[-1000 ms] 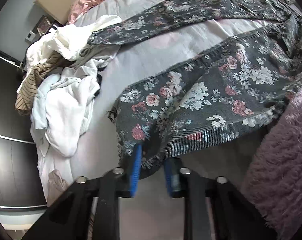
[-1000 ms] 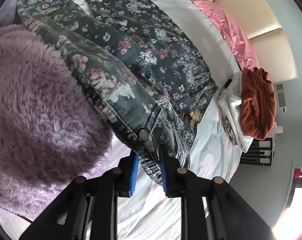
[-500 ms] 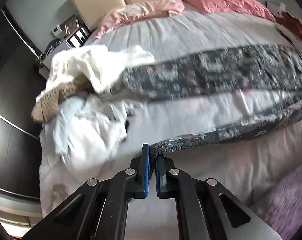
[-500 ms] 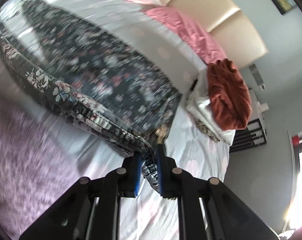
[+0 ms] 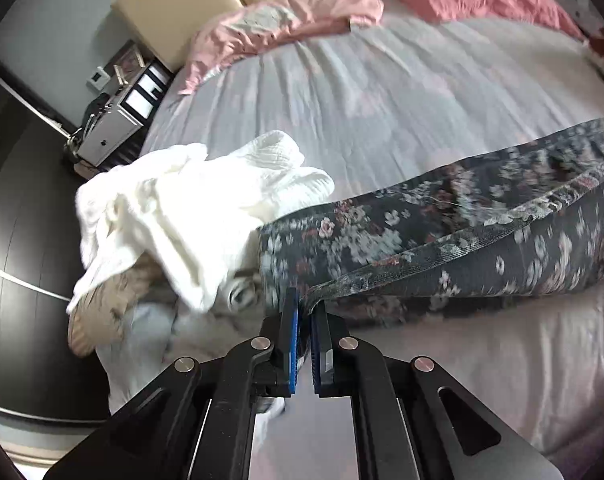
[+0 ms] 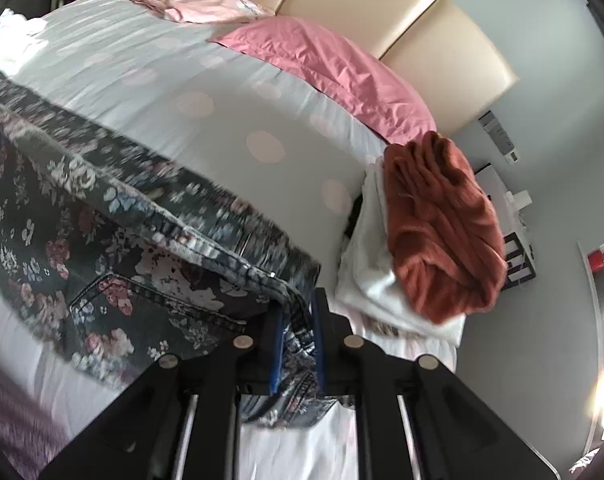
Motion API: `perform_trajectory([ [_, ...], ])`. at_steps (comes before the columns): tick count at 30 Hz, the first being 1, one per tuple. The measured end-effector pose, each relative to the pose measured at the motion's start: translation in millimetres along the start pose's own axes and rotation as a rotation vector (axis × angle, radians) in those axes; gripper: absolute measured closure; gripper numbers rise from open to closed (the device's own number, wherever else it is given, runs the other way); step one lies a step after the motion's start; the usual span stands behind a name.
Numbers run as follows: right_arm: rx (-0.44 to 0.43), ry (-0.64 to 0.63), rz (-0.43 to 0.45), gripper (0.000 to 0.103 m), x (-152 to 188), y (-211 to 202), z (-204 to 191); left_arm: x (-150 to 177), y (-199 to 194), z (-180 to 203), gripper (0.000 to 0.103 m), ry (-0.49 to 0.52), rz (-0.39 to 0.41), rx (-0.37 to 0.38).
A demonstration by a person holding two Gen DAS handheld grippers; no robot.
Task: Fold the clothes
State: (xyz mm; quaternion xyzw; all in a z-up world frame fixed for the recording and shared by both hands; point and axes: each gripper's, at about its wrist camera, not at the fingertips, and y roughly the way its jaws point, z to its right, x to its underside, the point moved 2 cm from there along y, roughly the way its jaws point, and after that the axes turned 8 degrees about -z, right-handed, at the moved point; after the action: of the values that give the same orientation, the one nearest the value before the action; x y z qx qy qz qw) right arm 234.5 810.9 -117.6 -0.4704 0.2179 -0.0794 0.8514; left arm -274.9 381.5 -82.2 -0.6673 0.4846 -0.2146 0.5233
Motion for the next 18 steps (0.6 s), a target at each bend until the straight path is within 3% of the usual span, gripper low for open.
perform_trajectory([
  [7,-0.06,-0.007,-0.098,0.091,-50.4,82.7,-4.0,-58.1,63.6,8.5,0.098,0.063,-0.109,-0.022],
  [12,-0.096,-0.006,-0.155,0.091,-64.3,129.8,-12.9,-78.1,100.4,19.1,0.097,0.107,-0.167,-0.031],
  [18,-0.144,0.02,-0.196,0.09,-69.2,157.4,-15.5,-83.3,132.8,28.6,0.093,0.117,-0.209,-0.032],
])
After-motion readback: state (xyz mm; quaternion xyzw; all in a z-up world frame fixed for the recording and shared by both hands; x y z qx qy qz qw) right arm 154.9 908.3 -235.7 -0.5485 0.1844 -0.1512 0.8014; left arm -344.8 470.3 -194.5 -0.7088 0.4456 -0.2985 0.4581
